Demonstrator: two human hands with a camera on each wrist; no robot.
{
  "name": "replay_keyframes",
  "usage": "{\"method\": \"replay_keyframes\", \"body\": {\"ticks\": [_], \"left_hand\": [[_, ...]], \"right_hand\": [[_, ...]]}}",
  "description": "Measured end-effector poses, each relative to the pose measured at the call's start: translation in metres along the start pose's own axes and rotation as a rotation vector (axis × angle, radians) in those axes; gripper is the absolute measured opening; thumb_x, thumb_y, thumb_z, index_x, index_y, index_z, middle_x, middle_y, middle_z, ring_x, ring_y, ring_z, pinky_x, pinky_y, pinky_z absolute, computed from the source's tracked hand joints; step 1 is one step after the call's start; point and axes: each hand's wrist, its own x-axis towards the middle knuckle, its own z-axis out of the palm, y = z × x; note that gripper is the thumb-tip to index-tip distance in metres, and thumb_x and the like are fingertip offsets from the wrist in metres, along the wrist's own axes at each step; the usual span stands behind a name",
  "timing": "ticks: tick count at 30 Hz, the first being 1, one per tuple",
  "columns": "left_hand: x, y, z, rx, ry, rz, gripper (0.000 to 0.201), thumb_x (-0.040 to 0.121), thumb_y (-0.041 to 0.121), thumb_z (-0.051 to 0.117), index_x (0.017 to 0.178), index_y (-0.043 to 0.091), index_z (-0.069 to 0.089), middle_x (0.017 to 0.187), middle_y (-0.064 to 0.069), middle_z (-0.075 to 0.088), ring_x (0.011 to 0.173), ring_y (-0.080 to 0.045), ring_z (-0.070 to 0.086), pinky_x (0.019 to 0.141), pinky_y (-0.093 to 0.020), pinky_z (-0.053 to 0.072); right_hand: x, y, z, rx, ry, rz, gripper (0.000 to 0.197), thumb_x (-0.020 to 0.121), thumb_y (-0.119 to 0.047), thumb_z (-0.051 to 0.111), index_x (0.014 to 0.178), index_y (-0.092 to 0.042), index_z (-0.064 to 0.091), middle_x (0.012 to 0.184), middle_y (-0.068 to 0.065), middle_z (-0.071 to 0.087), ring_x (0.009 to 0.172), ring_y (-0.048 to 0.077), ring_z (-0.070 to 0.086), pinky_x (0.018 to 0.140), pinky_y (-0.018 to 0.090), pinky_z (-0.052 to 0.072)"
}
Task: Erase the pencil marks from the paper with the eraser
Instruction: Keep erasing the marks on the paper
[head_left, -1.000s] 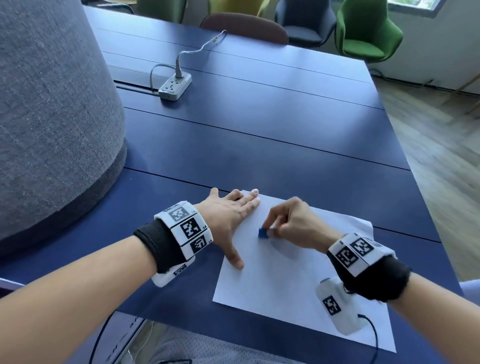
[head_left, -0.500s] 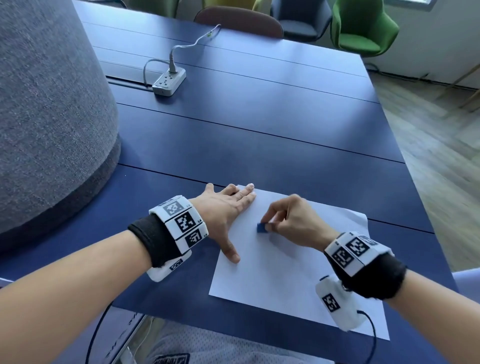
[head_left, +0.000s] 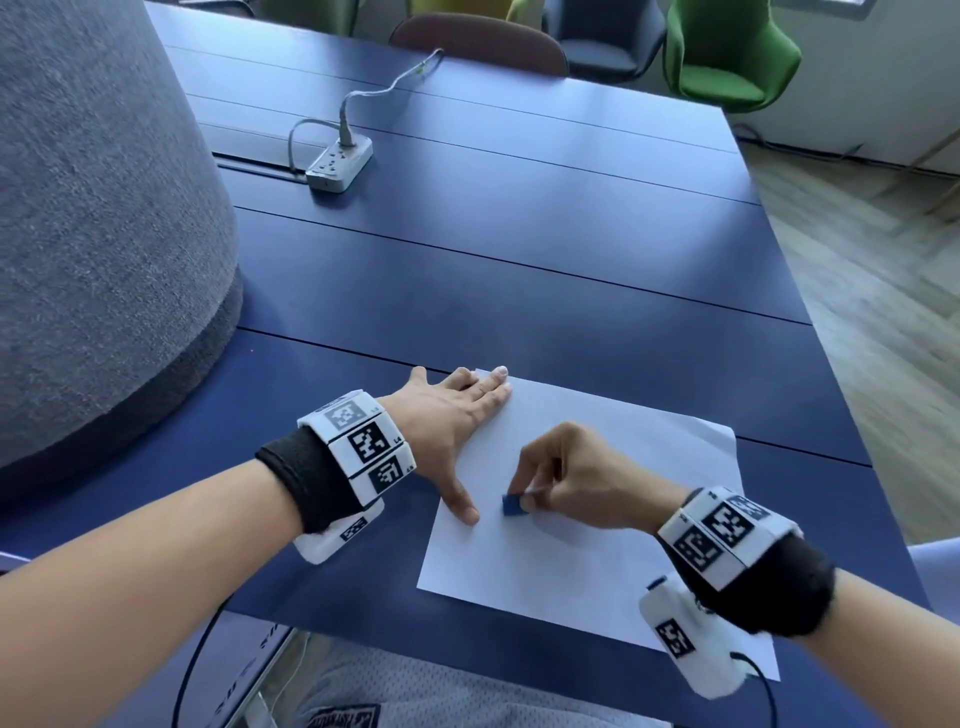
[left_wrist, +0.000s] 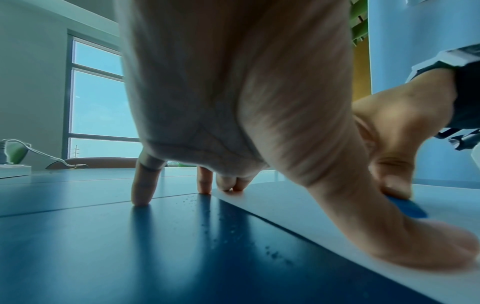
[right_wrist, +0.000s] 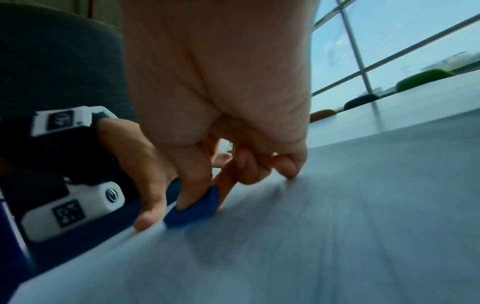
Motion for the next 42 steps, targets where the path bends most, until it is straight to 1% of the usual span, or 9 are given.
{"method": "replay_keyframes", "body": {"ticks": [2, 6, 12, 16, 22, 27, 32, 38, 42], "left_hand": [[0.000, 0.000, 0.000, 0.004, -0.004, 0.001, 0.145, 0.056, 0.074, 0.075, 0.153, 0.022, -0.018, 0.159, 0.008, -0.025, 0.148, -0.018, -0.012, 0.114, -0.060, 0.011], [0.001, 0.000, 0.000, -0.008, -0.015, -0.010, 0.144, 0.055, 0.074, 0.076, 0.153, 0.026, -0.020, 0.159, 0.010, -0.026, 0.148, -0.021, -0.014, 0.114, -0.059, 0.009], [0.003, -0.001, 0.001, 0.004, -0.019, -0.002, 0.146, 0.055, 0.075, 0.075, 0.152, 0.025, -0.021, 0.158, 0.009, -0.028, 0.148, -0.020, -0.015, 0.113, -0.061, 0.010], [0.003, 0.001, 0.000, 0.017, -0.019, -0.014, 0.146, 0.055, 0.075, 0.075, 0.152, 0.025, -0.021, 0.159, 0.009, -0.027, 0.148, -0.020, -0.014, 0.113, -0.061, 0.012], [0.003, 0.004, -0.001, 0.048, -0.005, -0.007, 0.140, 0.055, 0.074, 0.076, 0.153, 0.033, -0.015, 0.160, 0.005, -0.025, 0.148, -0.019, -0.011, 0.112, -0.060, 0.016], [0.002, 0.008, -0.004, 0.063, -0.017, -0.020, 0.139, 0.057, 0.072, 0.077, 0.153, 0.034, -0.016, 0.160, 0.004, -0.025, 0.148, -0.021, -0.011, 0.112, -0.059, 0.016], [0.002, 0.008, -0.005, 0.094, -0.019, -0.013, 0.137, 0.056, 0.074, 0.076, 0.152, 0.038, -0.015, 0.160, 0.000, -0.024, 0.148, -0.023, -0.010, 0.111, -0.060, 0.017], [0.002, 0.010, -0.006, 0.097, -0.013, -0.013, 0.137, 0.056, 0.073, 0.076, 0.152, 0.038, -0.015, 0.160, 0.001, -0.024, 0.148, -0.021, -0.009, 0.110, -0.060, 0.018], [0.001, 0.010, -0.006, 0.092, -0.014, -0.019, 0.136, 0.057, 0.073, 0.076, 0.152, 0.038, -0.014, 0.160, 0.001, -0.024, 0.148, -0.022, -0.010, 0.111, -0.062, 0.016]], "right_hand": [[0.001, -0.001, -0.004, -0.030, -0.031, 0.008, 0.014, 0.076, -0.007, 0.070, 0.080, -0.019, 0.076, 0.062, -0.007, 0.061, 0.055, 0.005, 0.052, 0.054, 0.016, 0.041], [0.018, 0.009, -0.013, 0.058, 0.305, 0.020, 0.013, 0.076, -0.004, 0.069, 0.078, -0.015, 0.075, 0.061, -0.003, 0.063, 0.047, -0.001, 0.050, 0.050, 0.010, 0.038], [0.004, 0.007, -0.012, 0.018, -0.002, 0.034, 0.015, 0.077, -0.003, 0.069, 0.082, -0.015, 0.076, 0.059, -0.007, 0.061, 0.048, -0.001, 0.050, 0.048, 0.011, 0.038], [0.017, 0.012, -0.014, 0.052, 0.305, 0.047, 0.012, 0.078, -0.006, 0.068, 0.079, -0.016, 0.074, 0.061, -0.003, 0.063, 0.051, 0.004, 0.052, 0.050, 0.013, 0.039], [-0.003, 0.010, -0.005, 0.027, 0.060, 0.026, 0.013, 0.077, -0.007, 0.070, 0.078, -0.019, 0.074, 0.058, -0.007, 0.058, 0.049, 0.001, 0.049, 0.049, 0.011, 0.039], [0.007, 0.017, -0.006, 0.052, 0.332, 0.023, 0.016, 0.080, -0.013, 0.069, 0.091, -0.025, 0.071, 0.065, -0.002, 0.062, 0.053, 0.003, 0.049, 0.053, 0.011, 0.037], [-0.013, 0.012, -0.002, 0.015, 0.046, -0.025, 0.018, 0.079, -0.010, 0.068, 0.087, -0.024, 0.076, 0.057, -0.011, 0.057, 0.049, 0.001, 0.049, 0.053, 0.011, 0.038], [-0.002, 0.021, -0.006, 0.128, 0.294, 0.024, 0.018, 0.076, -0.008, 0.069, 0.077, -0.025, 0.074, 0.064, 0.004, 0.065, 0.049, 0.003, 0.048, 0.051, 0.015, 0.040], [-0.013, 0.012, -0.005, 0.083, 0.004, 0.013, 0.019, 0.076, -0.004, 0.069, 0.079, -0.020, 0.076, 0.059, -0.005, 0.062, 0.050, 0.003, 0.051, 0.051, 0.014, 0.040]]}}
